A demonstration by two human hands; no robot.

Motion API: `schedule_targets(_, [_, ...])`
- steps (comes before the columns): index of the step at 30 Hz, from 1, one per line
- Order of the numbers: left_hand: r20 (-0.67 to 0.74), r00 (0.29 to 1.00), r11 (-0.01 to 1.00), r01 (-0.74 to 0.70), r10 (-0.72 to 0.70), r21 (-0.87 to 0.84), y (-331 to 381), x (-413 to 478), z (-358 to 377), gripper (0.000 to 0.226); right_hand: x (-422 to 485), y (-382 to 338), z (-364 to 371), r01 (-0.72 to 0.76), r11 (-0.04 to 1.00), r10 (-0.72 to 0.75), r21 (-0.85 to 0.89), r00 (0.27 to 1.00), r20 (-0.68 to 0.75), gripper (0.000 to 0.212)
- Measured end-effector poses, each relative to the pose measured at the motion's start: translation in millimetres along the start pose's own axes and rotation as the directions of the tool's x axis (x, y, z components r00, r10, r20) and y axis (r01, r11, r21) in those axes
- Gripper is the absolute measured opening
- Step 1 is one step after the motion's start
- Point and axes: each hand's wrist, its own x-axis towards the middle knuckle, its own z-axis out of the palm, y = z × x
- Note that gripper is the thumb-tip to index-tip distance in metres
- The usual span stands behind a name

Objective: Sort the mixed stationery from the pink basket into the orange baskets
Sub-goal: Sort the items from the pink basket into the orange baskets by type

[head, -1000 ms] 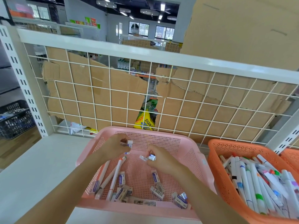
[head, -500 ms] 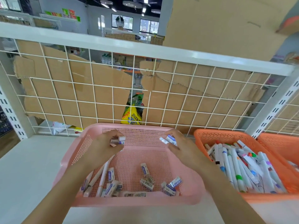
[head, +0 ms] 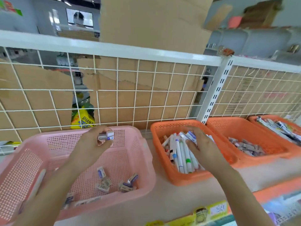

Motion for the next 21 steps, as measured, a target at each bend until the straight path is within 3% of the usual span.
schedule_targets(6, [0.006, 0.998, 0.997, -0.063, 0.062, 0.036, 46.7, 10.1, 47.4, 0.044, -28.8, 57.8, -43.9, -0.070, 0.997, 0.066, -0.045, 0.994, -0.089, 0.030])
schedule_targets(11, [0.030, 0.995, 0.995, -0.095, 0.096, -0.041, 89.9, 14.2, 93.8, 0.047, -51.3, 112.9, -79.9, -0.112, 0.991, 0.102, -0.071, 0.986, -0.133, 0.028])
schedule_targets(14, [0.035, 0.992, 0.991, -0.116, 0.118, -0.063, 113.7, 16.4, 127.2, 0.068, -65.0, 146.9, -100.5, -0.146, 0.986, 0.131, -0.083, 0.979, -0.159, 0.030])
schedule_targets(21, [0.125, 0.971, 0.978, -0.196, 0.204, -0.073, 166.6, 22.3, 209.2, 0.049, -88.6, 216.2, -139.2, -0.170, 0.978, 0.142, -0.125, 0.969, -0.202, 0.027])
